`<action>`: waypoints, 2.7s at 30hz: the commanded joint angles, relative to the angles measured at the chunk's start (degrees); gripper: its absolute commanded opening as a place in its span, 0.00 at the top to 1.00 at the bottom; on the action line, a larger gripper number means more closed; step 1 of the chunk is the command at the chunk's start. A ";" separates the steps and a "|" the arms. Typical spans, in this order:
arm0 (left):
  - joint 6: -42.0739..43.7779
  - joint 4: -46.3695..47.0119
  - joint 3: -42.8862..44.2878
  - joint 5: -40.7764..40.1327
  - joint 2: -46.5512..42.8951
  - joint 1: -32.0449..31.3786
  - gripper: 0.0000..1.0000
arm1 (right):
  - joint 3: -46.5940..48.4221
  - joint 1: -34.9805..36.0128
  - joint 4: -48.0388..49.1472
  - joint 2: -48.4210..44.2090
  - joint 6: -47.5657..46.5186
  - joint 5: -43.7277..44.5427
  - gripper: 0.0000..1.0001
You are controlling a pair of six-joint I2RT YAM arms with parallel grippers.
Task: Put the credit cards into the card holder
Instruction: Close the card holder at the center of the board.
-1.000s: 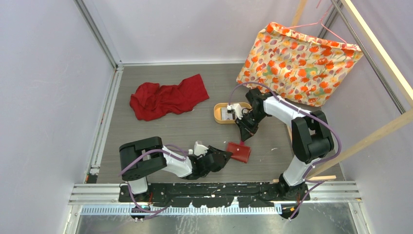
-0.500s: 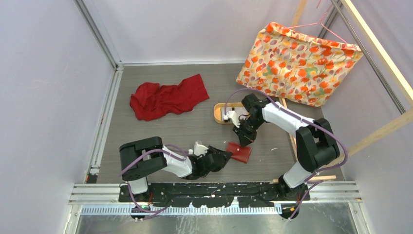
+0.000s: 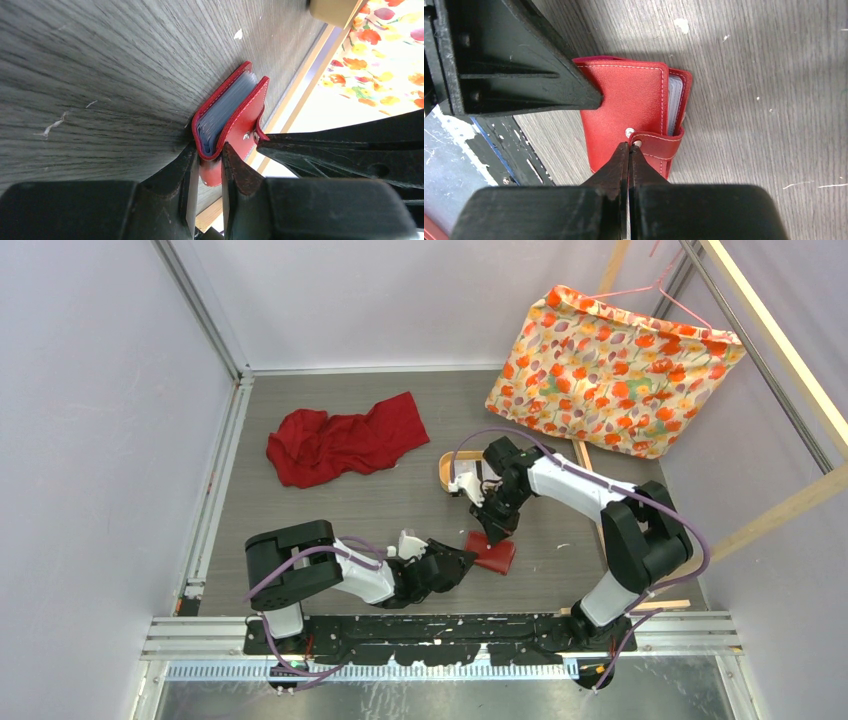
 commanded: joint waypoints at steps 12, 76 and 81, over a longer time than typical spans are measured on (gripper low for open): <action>0.65 -1.35 -0.56 0.74 1.65 0.52 0.79 | -0.28 2.42 1.59 1.43 3.56 0.54 0.99; 0.47 -1.24 -0.75 0.58 1.66 0.53 0.79 | -0.15 2.20 -0.35 -1.12 4.67 -3.02 0.99; 0.49 -1.24 -0.74 0.62 1.66 0.59 0.79 | -0.11 3.13 -0.55 0.53 4.76 -2.02 0.99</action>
